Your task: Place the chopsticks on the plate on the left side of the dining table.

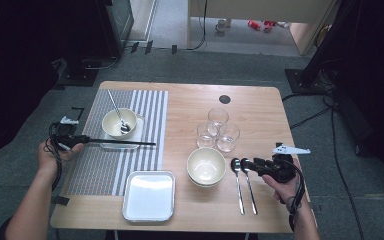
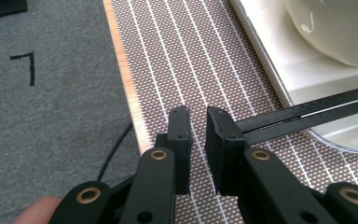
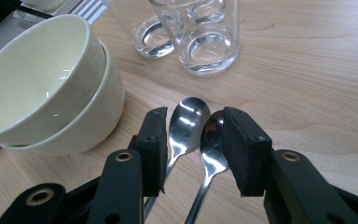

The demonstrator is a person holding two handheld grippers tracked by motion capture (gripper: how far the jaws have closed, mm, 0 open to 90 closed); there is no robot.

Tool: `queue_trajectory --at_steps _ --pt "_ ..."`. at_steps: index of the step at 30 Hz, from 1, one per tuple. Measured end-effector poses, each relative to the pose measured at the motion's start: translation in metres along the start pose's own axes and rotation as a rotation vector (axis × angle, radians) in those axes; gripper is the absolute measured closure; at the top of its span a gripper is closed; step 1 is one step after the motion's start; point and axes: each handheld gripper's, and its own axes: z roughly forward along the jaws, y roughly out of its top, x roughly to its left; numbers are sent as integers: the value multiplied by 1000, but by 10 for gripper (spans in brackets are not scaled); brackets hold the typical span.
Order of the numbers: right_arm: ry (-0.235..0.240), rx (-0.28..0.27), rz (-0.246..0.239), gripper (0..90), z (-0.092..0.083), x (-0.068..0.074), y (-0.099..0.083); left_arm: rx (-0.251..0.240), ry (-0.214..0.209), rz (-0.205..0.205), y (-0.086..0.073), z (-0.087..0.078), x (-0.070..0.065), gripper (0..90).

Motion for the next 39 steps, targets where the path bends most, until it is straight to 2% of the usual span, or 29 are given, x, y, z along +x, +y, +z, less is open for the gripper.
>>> queue_trajectory --at_steps 10,14,19,39 --pt "1 1 -2 608 1 0 0 -1 14 31 1 -1 0 806" --pt "1 3 -4 609 1 0 0 -26 31 22 3 -3 1 848" --pt "0 3 -2 610 1 0 0 -33 24 27 5 -3 -1 859" --pt "-3 3 1 613 0 -2 -3 -12 16 39 3 0 -4 823"
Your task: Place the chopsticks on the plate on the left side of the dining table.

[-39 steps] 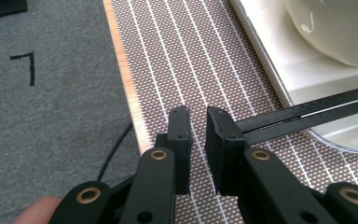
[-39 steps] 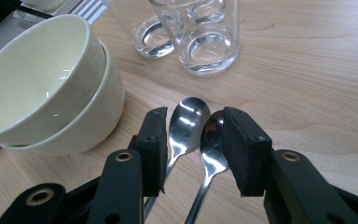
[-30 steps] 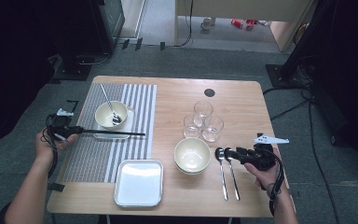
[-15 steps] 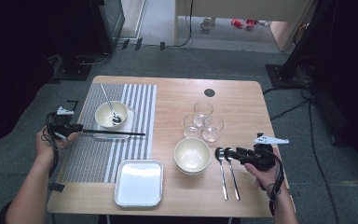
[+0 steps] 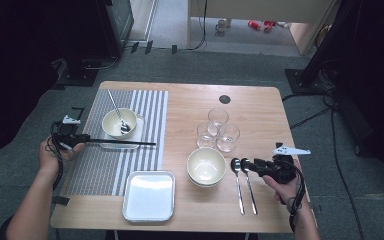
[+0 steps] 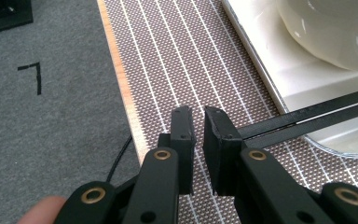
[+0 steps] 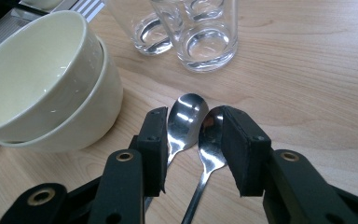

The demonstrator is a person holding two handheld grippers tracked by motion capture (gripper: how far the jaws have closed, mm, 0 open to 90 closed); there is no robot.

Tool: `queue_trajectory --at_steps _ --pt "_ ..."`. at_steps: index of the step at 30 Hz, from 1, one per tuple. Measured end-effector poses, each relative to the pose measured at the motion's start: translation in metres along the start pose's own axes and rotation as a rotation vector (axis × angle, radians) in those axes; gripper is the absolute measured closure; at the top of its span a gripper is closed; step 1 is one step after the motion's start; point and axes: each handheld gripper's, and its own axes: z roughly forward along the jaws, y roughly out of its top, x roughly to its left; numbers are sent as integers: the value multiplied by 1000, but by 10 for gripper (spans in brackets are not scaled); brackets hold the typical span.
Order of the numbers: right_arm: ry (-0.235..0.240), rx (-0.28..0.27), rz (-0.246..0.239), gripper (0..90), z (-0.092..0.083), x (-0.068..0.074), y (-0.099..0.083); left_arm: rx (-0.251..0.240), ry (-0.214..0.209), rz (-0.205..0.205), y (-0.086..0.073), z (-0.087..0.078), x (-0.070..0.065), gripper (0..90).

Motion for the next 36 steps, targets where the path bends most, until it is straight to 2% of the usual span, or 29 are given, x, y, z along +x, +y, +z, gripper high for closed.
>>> queue_trajectory --at_steps 8,14,17,20,23,24,29,33,36 --pt "0 -7 1 615 -1 0 1 -26 7 -31 -2 -7 5 809" --pt "0 -17 -3 614 -2 2 4 -66 0 -55 -9 -21 5 792" --pt "0 -18 -5 607 -2 3 7 -77 -19 -72 -15 -29 4 775" --pt "2 -18 -10 586 -2 5 11 -84 -24 -85 -19 -36 4 724" --pt "-1 -18 -20 528 -3 7 16 -102 -31 -83 -21 -45 -1 665" --pt "0 -17 -19 512 -4 8 17 -111 -33 -78 -21 -48 -3 639" --pt "1 -15 -22 468 -5 11 24 -150 -105 -35 -18 -65 -19 522" --pt "-3 -15 -28 463 -3 13 28 -167 -126 15 -14 -75 -38 429" --pt "-6 -16 -35 464 -2 16 32 -177 -134 46 -10 -81 -50 397"
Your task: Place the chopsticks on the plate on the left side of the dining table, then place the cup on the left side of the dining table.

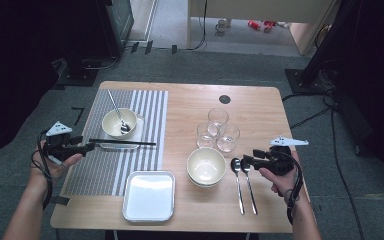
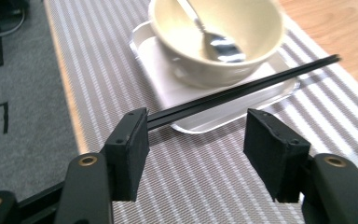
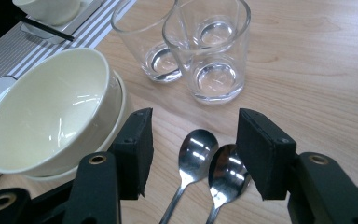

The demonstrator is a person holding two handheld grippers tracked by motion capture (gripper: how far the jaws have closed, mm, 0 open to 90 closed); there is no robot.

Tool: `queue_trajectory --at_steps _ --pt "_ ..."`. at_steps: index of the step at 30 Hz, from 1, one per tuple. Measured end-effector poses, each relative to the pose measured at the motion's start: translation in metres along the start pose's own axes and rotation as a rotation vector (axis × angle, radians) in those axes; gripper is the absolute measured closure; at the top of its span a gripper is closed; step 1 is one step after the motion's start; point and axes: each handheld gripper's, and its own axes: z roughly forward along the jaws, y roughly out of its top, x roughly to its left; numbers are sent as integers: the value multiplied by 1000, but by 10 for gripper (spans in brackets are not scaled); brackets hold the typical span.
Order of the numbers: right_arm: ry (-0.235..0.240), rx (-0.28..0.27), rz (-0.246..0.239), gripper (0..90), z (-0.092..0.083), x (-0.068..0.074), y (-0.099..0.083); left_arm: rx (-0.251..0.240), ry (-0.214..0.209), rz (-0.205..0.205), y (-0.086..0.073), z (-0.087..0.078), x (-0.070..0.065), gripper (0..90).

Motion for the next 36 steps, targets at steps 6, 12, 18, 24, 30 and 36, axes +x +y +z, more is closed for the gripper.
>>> queue_trajectory --at_steps 6,12,18,24,30,36 --pt "3 -3 -19 465 3 6 8 -12 -15 38 6 -3 -17 364" --pt "9 -8 -43 479 7 16 20 -15 -38 58 9 -1 -31 345" --pt "22 -9 -68 501 15 27 34 -14 -63 82 14 6 -45 345" --pt "34 -5 -94 522 28 38 44 -14 -85 103 17 12 -56 345" --pt "64 -8 -103 554 41 45 52 -19 -106 104 20 19 -64 348" --pt "71 -2 -104 588 47 47 56 -21 -121 120 26 26 -74 349"
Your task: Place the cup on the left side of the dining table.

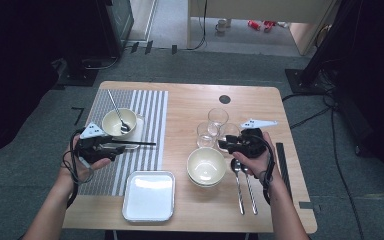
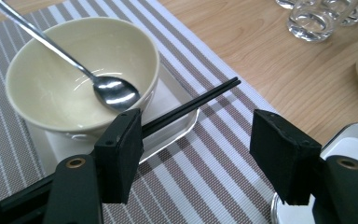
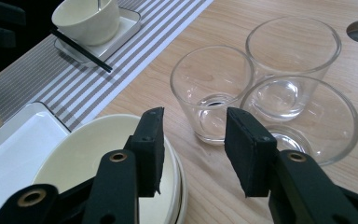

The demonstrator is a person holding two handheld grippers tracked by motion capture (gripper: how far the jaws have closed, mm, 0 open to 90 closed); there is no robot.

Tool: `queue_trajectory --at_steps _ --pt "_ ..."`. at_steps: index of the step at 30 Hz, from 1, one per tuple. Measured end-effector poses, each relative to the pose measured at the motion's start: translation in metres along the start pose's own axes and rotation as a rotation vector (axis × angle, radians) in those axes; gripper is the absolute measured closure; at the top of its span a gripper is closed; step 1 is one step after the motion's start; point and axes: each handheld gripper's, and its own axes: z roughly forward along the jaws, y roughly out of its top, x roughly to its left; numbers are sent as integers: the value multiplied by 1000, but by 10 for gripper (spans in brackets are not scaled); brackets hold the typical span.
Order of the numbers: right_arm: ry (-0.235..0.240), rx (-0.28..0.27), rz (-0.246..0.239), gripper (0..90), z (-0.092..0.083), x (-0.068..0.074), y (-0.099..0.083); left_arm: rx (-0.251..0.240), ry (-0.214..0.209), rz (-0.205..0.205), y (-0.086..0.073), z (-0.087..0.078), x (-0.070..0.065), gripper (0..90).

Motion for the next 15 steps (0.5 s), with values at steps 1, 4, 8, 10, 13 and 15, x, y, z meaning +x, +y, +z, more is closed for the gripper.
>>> queue_trajectory --at_steps 1,4,8,10,13,15 --pt "4 -2 -4 601 2 0 2 -2 -3 1 1 1 -1 350" --pt "18 5 -9 649 4 1 7 0 -12 9 4 5 -5 351" --pt "40 11 -24 721 10 2 13 0 -26 18 7 11 -11 355" --pt "39 16 -30 726 13 3 16 5 -31 25 9 14 -13 356" --pt "16 24 -32 715 19 3 19 10 -36 32 11 18 -16 358" --pt "-1 25 -32 713 22 1 21 10 -40 34 12 20 -17 359"
